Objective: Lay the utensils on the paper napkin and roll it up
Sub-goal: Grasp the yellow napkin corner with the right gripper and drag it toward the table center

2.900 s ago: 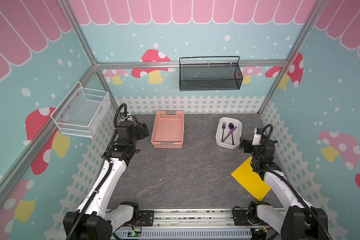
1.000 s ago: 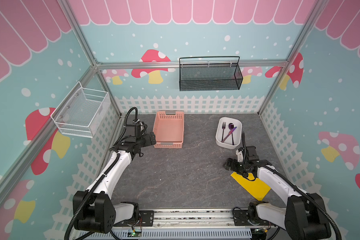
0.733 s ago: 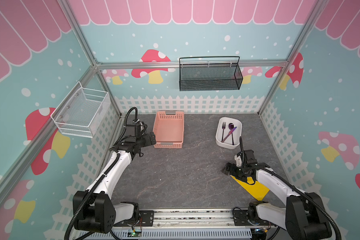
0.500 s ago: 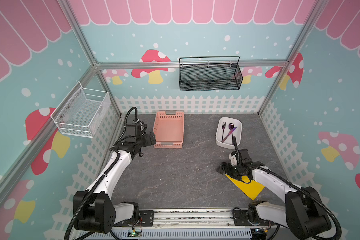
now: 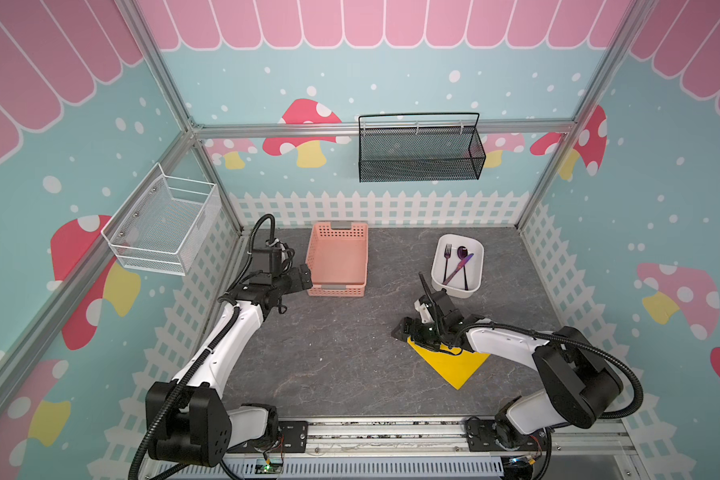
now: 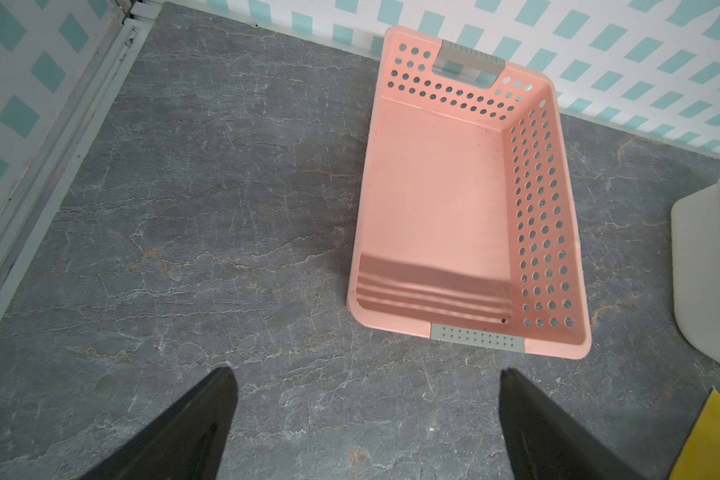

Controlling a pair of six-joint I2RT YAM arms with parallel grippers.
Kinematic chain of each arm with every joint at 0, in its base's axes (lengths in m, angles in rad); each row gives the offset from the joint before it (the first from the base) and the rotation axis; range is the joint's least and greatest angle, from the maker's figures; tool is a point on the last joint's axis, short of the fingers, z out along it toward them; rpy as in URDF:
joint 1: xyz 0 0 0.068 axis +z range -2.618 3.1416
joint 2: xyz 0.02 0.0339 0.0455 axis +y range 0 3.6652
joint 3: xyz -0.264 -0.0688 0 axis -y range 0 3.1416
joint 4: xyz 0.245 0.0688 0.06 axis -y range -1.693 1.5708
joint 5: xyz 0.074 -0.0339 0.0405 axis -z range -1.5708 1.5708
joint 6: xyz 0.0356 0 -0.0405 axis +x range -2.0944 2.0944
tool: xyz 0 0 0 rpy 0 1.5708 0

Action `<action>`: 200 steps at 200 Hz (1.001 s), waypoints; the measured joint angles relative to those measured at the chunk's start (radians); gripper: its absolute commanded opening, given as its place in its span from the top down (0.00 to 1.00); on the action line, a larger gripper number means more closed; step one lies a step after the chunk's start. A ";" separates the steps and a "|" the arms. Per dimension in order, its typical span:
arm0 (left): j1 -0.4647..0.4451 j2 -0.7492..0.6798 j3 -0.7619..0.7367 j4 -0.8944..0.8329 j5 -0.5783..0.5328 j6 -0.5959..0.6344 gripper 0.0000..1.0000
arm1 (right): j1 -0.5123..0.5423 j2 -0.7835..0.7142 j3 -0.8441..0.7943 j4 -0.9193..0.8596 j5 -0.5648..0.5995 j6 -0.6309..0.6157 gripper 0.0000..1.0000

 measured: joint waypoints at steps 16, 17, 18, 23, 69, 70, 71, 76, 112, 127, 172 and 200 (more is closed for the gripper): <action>-0.005 0.000 0.000 0.000 0.000 0.000 0.00 | 0.041 0.046 0.033 0.043 0.012 0.039 0.06; -0.005 0.000 0.000 0.000 0.000 0.000 0.00 | 0.042 0.048 0.034 0.045 0.013 0.040 0.06; -0.005 0.000 0.000 0.000 0.000 0.000 0.00 | 0.046 0.052 0.037 0.050 0.013 0.044 0.06; -0.007 0.000 0.000 -0.001 0.000 0.000 0.00 | 0.057 0.064 0.047 0.059 0.017 0.053 0.06; -0.035 0.000 0.000 -0.003 -0.002 0.000 0.00 | 0.139 0.180 0.146 0.132 0.036 0.107 0.06; -0.036 0.000 0.000 -0.003 -0.001 0.000 0.00 | 0.140 0.182 0.147 0.132 0.036 0.107 0.06; -0.037 0.000 0.000 -0.003 -0.002 0.001 0.00 | 0.141 0.183 0.149 0.133 0.036 0.107 0.06; -0.042 0.000 -0.001 -0.004 -0.005 0.001 0.00 | 0.150 0.196 0.160 0.140 0.036 0.110 0.06; -0.100 -0.001 -0.002 -0.019 -0.039 0.016 0.00 | 0.199 0.234 0.196 0.163 0.037 0.136 0.06; -0.119 -0.006 -0.003 -0.026 -0.045 0.020 0.00 | 0.211 0.235 0.196 0.166 0.040 0.143 0.06; -0.149 -0.031 -0.003 -0.026 -0.071 0.031 0.00 | 0.216 0.249 0.207 0.181 0.044 0.147 0.06; -0.157 -0.042 -0.005 -0.027 -0.094 0.035 0.00 | 0.216 0.280 0.242 0.184 0.051 0.127 0.06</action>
